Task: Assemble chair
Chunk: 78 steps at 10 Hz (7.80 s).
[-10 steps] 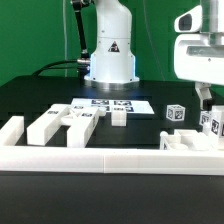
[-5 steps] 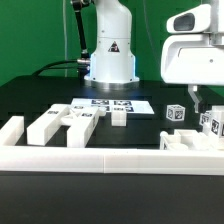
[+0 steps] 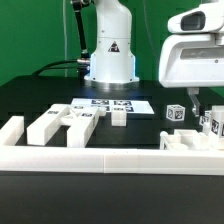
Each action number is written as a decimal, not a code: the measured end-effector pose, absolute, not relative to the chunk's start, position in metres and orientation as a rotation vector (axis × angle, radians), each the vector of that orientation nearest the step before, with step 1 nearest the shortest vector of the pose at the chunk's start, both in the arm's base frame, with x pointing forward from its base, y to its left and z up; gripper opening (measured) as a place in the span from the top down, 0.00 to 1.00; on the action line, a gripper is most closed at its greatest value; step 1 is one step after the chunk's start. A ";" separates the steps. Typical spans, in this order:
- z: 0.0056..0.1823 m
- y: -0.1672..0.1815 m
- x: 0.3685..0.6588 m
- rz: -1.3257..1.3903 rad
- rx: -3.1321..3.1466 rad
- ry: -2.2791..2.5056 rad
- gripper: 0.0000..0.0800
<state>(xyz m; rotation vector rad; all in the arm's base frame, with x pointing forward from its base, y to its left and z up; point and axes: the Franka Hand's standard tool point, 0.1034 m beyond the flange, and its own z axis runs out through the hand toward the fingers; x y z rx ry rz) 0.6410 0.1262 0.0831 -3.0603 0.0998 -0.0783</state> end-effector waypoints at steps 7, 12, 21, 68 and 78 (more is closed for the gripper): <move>0.082 0.125 0.641 -0.080 -3.068 0.038 0.64; 0.081 0.122 0.641 -0.060 -2.956 0.720 0.64; 0.080 0.125 0.638 0.010 -2.409 1.840 0.64; 0.079 0.125 0.637 0.024 -2.263 2.030 0.64; 0.080 0.129 0.636 -0.017 -2.860 1.050 0.19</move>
Offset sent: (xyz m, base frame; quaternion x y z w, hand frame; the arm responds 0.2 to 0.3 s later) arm 0.0000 0.0000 0.0000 0.0000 0.0000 0.0000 1.0000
